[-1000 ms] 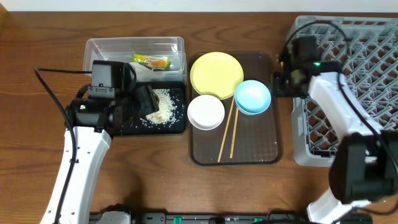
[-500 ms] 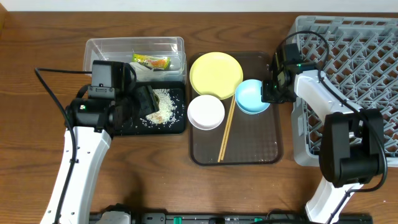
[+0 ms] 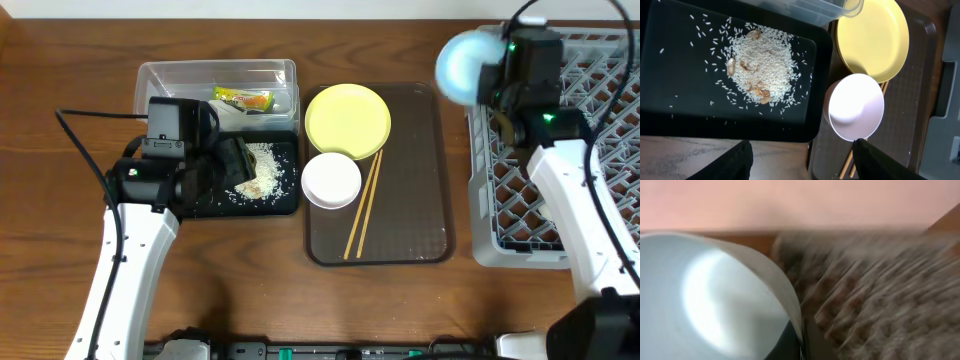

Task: Sort waste into correct bins and load items into the dishwasher rack
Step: 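Grasp the light blue bowl rim with the right gripper and lift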

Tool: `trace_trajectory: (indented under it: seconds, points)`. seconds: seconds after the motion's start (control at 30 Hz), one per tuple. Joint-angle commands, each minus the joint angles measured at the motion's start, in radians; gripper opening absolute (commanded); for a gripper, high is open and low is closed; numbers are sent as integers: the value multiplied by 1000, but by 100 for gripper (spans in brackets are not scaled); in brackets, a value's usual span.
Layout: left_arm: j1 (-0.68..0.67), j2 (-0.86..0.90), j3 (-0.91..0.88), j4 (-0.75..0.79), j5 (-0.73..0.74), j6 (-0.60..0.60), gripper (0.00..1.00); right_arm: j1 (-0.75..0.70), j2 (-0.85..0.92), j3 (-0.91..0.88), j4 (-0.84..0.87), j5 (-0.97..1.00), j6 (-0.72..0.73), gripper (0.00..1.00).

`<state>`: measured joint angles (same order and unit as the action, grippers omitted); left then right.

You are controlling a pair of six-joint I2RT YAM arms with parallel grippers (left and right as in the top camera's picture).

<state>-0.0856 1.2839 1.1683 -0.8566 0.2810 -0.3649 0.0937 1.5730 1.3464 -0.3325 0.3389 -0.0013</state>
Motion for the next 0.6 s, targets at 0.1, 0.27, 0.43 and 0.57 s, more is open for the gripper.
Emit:
trace_trajectory:
  seconds: [0.1,0.27,0.43,0.57]
  points:
    - [4,3,-6,-3,-13,13,67,-19,86,2,243,308,-461,1]
    - [4,3,-6,-2,-13,13,67,-36,190,2,472,373,-742,1]
    - [4,3,-6,-3,-13,13,67,-58,304,2,720,491,-834,1]
    - [4,3,-6,-3,-13,13,67,-82,381,2,832,502,-842,1]
